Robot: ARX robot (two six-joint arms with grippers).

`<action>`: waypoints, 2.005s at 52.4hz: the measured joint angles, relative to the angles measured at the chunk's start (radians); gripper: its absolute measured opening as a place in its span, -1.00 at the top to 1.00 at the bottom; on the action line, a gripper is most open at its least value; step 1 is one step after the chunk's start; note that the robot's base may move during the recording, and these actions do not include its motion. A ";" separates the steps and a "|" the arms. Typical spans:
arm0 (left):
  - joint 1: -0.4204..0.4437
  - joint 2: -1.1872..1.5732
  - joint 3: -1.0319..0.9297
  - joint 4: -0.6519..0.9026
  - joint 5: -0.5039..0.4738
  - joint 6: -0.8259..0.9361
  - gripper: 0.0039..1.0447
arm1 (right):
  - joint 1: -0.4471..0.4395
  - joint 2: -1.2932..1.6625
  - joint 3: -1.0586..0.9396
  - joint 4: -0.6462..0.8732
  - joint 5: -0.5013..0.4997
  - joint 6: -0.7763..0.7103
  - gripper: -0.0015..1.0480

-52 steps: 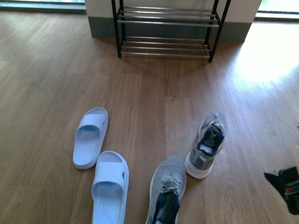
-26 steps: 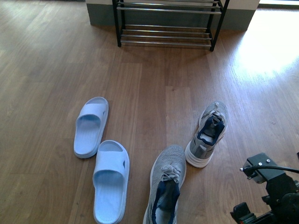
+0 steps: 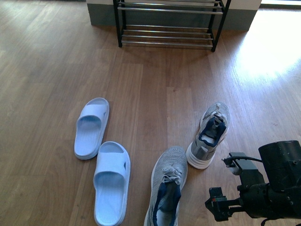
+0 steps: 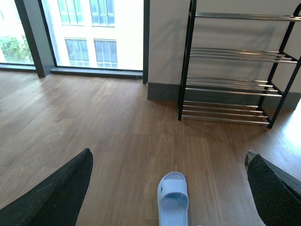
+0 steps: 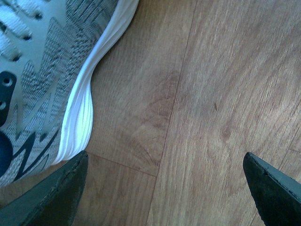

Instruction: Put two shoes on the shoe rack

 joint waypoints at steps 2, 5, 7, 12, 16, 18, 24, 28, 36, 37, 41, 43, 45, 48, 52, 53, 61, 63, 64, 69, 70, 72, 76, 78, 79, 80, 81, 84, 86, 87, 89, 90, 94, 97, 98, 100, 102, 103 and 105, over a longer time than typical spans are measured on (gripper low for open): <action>0.000 0.000 0.000 0.000 0.000 0.000 -0.83 | 0.001 0.010 0.024 -0.014 0.003 0.034 -0.82; 0.000 0.000 0.000 0.000 0.000 0.000 -0.83 | 0.007 0.023 0.056 -0.037 -0.009 0.083 -0.82; 0.000 0.000 0.000 0.000 0.000 0.000 -0.83 | 0.013 0.032 0.085 -0.062 -0.020 0.116 -0.82; 0.000 0.000 0.000 0.000 0.000 0.000 -0.83 | 0.032 0.045 0.151 -0.103 -0.050 0.206 -0.82; 0.000 0.000 0.000 0.000 0.000 0.000 -0.83 | 0.059 0.055 0.200 -0.112 -0.056 0.251 -0.82; 0.000 0.000 0.000 0.000 0.000 0.000 -0.83 | 0.069 0.061 0.221 -0.121 -0.058 0.254 -0.82; 0.000 0.000 0.000 0.000 0.000 0.000 -0.83 | 0.081 0.090 0.269 -0.133 -0.085 0.269 -0.82; 0.000 0.000 0.000 0.000 0.000 0.000 -0.83 | 0.082 0.095 0.276 -0.133 -0.091 0.272 -0.82; 0.000 0.000 0.000 0.000 0.000 0.000 -0.83 | 0.057 0.097 0.315 -0.162 -0.090 0.256 -0.82; 0.000 0.000 0.000 0.000 0.000 0.000 -0.83 | 0.054 0.098 0.323 -0.165 -0.091 0.254 -0.82; 0.000 0.000 0.000 0.000 0.000 0.000 -0.83 | 0.024 0.098 0.343 -0.173 -0.101 0.224 -0.82; 0.000 0.000 0.000 0.000 0.000 0.000 -0.83 | 0.012 0.095 0.338 -0.173 -0.103 0.208 -0.82; 0.000 0.000 0.000 0.000 0.000 0.000 -0.83 | 0.000 0.090 0.326 -0.171 -0.102 0.187 -0.82; 0.000 0.000 0.000 0.000 0.000 0.000 -0.83 | -0.012 0.080 0.301 -0.161 -0.101 0.166 -0.82; 0.000 0.000 0.000 0.000 0.000 0.000 -0.83 | -0.027 0.056 0.250 -0.150 -0.098 0.131 -0.82; 0.000 0.000 0.000 0.000 0.000 0.000 -0.83 | -0.032 0.045 0.233 -0.148 -0.100 0.117 -0.82; 0.000 0.000 0.000 0.000 0.000 0.000 -0.83 | -0.057 0.001 0.152 -0.133 -0.148 0.029 -0.82; 0.000 0.000 0.000 0.000 0.000 0.000 -0.83 | -0.057 -0.001 0.139 -0.127 -0.150 0.015 -0.82; 0.000 0.000 0.000 0.000 0.000 0.000 -0.83 | -0.057 -0.002 0.136 -0.126 -0.151 0.011 -0.82; 0.000 0.000 0.000 0.000 0.000 0.000 -0.83 | -0.056 0.004 0.119 -0.121 -0.158 -0.016 -0.82; 0.000 0.000 0.000 0.000 0.000 0.000 -0.83 | -0.055 0.007 0.119 -0.119 -0.159 -0.017 -0.82; 0.000 0.000 0.000 0.000 0.000 0.000 -0.83 | -0.054 0.016 0.119 -0.116 -0.160 -0.024 -0.82; 0.000 0.000 0.000 0.000 0.000 0.000 -0.83 | -0.051 0.043 0.124 -0.116 -0.153 -0.038 -0.82; 0.000 0.000 0.000 0.000 0.000 0.000 -0.83 | -0.050 0.061 0.130 -0.116 -0.151 -0.039 -0.82; 0.000 0.000 0.000 0.000 0.000 0.000 -0.83 | -0.050 0.069 0.135 -0.116 -0.150 -0.039 -0.82; 0.000 0.000 0.000 0.000 0.000 0.000 -0.83 | -0.050 0.083 0.143 -0.116 -0.150 -0.039 -0.82; 0.000 0.000 0.000 0.000 0.000 0.000 -0.83 | -0.050 0.092 0.148 -0.116 -0.148 -0.039 -0.82; 0.000 0.000 0.000 0.000 0.000 0.000 -0.83 | -0.050 0.112 0.160 -0.117 -0.146 -0.039 -0.82; 0.000 0.000 0.000 0.000 0.000 0.000 -0.83 | -0.050 0.127 0.171 -0.118 -0.142 -0.039 -0.82; 0.000 0.000 0.000 0.000 0.000 0.000 -0.83 | -0.050 0.135 0.177 -0.119 -0.141 -0.039 -0.82; 0.000 0.000 0.000 0.000 0.000 0.000 -0.83 | -0.050 0.152 0.190 -0.122 -0.137 -0.039 -0.82; 0.000 0.000 0.000 0.000 0.000 0.000 -0.83 | -0.050 0.162 0.198 -0.122 -0.137 -0.039 -0.82; 0.000 0.000 0.000 0.000 0.000 0.000 -0.83 | -0.050 0.173 0.206 -0.120 -0.138 -0.034 -0.82; 0.000 0.000 0.000 0.000 0.000 0.000 -0.83 | -0.051 0.173 0.204 -0.114 -0.144 -0.033 -0.82; 0.000 0.000 0.000 0.000 0.000 0.000 -0.83 | -0.051 0.173 0.203 -0.111 -0.145 -0.033 -0.82; 0.000 0.000 0.000 0.000 0.000 0.000 -0.83 | -0.051 0.172 0.198 -0.094 -0.147 -0.033 -0.82; 0.000 0.000 0.000 0.000 0.000 0.000 -0.83 | -0.054 0.173 0.196 -0.085 -0.147 -0.033 -0.82; 0.000 0.000 0.000 0.000 0.000 0.000 -0.83 | -0.055 0.173 0.195 -0.080 -0.147 -0.033 -0.82; 0.000 0.000 0.000 0.000 0.000 0.000 -0.83 | -0.060 0.172 0.192 -0.075 -0.154 -0.030 -0.82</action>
